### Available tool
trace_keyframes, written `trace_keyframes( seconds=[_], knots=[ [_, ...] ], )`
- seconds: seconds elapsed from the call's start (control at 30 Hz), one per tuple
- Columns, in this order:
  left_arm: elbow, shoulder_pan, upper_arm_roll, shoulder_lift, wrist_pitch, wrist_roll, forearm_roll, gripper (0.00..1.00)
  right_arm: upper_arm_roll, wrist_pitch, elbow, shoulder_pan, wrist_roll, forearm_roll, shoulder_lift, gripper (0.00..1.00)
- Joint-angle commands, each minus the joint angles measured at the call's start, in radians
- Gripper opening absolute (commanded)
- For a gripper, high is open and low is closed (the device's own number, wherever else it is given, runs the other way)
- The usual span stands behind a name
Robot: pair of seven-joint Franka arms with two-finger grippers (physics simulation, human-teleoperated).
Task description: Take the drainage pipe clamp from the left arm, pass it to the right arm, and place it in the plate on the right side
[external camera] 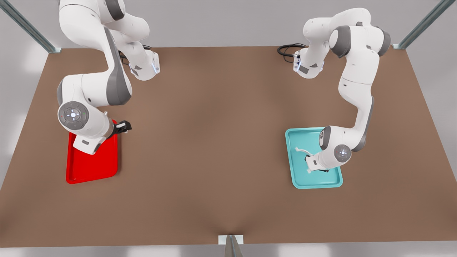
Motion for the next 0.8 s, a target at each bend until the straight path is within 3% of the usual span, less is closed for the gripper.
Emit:
trace_keyframes(
  seconds=[0.0,0.17,0.33,0.53,0.67,0.77],
  knots=[
    [0.001,0.001,0.000,-0.002,-0.009,0.027,-0.010,0.21,0.000,-0.009,0.002,0.003,-0.003,0.000,0.000,1.00],
    [-0.003,0.001,0.006,-0.048,-0.064,-0.009,-0.010,0.21,0.000,-0.009,0.002,0.003,-0.003,0.000,0.002,1.00],
    [0.000,-0.034,0.006,-0.109,-0.168,-0.393,-0.006,0.21,-0.002,-0.009,0.002,0.001,0.000,-0.001,0.002,1.00],
    [0.344,-0.268,-0.012,-0.011,-0.510,-1.003,-0.027,0.21,0.000,-0.007,0.022,0.009,0.011,-0.003,0.002,1.00],
    [0.519,-0.372,-0.046,0.075,-0.533,-1.393,-0.127,0.21,0.015,0.020,0.168,0.095,0.013,0.014,0.109,1.00],
    [0.574,-0.439,-0.071,0.079,-0.536,-1.577,-0.128,0.21,0.017,0.083,0.154,0.163,-0.036,0.048,0.144,1.00]
  ],
)
